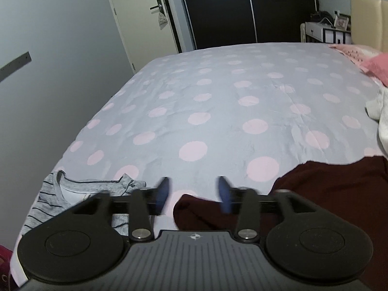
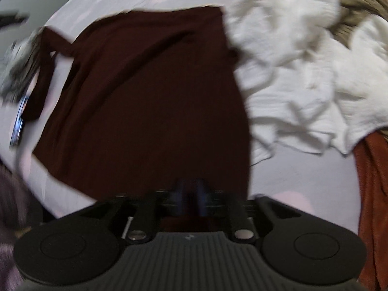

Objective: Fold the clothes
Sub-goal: 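Grasp the sweater hem with both grippers and pull it to spread flat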

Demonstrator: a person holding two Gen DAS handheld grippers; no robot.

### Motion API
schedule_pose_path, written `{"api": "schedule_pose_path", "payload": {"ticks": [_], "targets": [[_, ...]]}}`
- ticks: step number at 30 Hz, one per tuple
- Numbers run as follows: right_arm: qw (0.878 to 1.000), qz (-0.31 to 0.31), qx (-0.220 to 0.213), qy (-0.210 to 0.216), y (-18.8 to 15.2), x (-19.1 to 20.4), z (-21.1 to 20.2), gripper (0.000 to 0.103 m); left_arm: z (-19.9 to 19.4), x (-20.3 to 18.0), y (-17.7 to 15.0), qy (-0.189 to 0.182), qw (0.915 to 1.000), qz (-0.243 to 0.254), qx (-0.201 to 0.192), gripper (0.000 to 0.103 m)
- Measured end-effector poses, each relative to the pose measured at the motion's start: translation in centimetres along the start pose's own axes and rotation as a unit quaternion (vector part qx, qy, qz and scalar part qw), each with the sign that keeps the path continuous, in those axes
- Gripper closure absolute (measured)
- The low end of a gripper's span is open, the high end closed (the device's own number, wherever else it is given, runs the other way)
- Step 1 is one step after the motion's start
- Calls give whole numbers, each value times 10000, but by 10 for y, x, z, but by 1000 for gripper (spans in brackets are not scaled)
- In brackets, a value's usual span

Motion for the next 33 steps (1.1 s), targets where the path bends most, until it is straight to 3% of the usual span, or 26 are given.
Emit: {"api": "schedule_pose_path", "payload": {"ticks": [2, 6, 10, 13, 14, 16, 17, 19, 20, 24, 29, 30, 33], "targets": [[9993, -360, 65, -24, -7, 16, 3, 60, -5, -6, -2, -33, 10000, 85, 30, 56], [9955, -877, 313, -192, -19, 35, 13, 57, -15, -26, -12, -457, 9981, 340, 218, 55], [9904, -1090, 695, -480, -32, 38, 35, 55, -24, -50, -24, -819, 9928, 757, 442, 55], [9885, -1211, 716, -548, -37, 37, 42, 56, -30, -66, -36, -1038, 9881, 1010, 525, 55], [9883, -1225, 716, -561, -37, 36, 41, 58, -32, -70, -39, -1080, 9869, 1070, 534, 55], [9878, -1217, 733, -642, -37, 33, 37, 85, -36, -77, -46, -1164, 9845, 1188, 551, 55], [9879, -1196, 760, -633, -38, 30, 34, 87, -38, -81, -49, -1207, 9832, 1247, 560, 55], [9892, -1057, 844, -570, -39, 23, 27, 100, -41, -88, -55, -1291, 9805, 1362, 578, 55], [9894, -997, 864, -609, -40, 19, 23, 100, -42, -90, -57, -1330, 9796, 1379, 601, 55], [9926, -608, 699, -788, -38, -6, -6, 102, -41, -96, -66, -1492, 9753, 1433, 773, 55], [9967, 2, 140, -800, -19, -37, -48, 102, -41, -108, -76, -1611, 9698, 1615, 867, 55], [9972, 57, 15, -739, -16, -35, -52, 97, -41, -110, -77, -1623, 9691, 1641, 875, 55], [9991, -90, -21, -422, -16, -10, -41, 96, -43, -114, -80, -1652, 9679, 1660, 912, 55]]}}
Point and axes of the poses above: each gripper's, at about its wrist camera, not at the fingertips, and z roughly the way its jaws point, x to its left, y to its top, the point moved 3 cm from there along z, roughly the way its jaws point
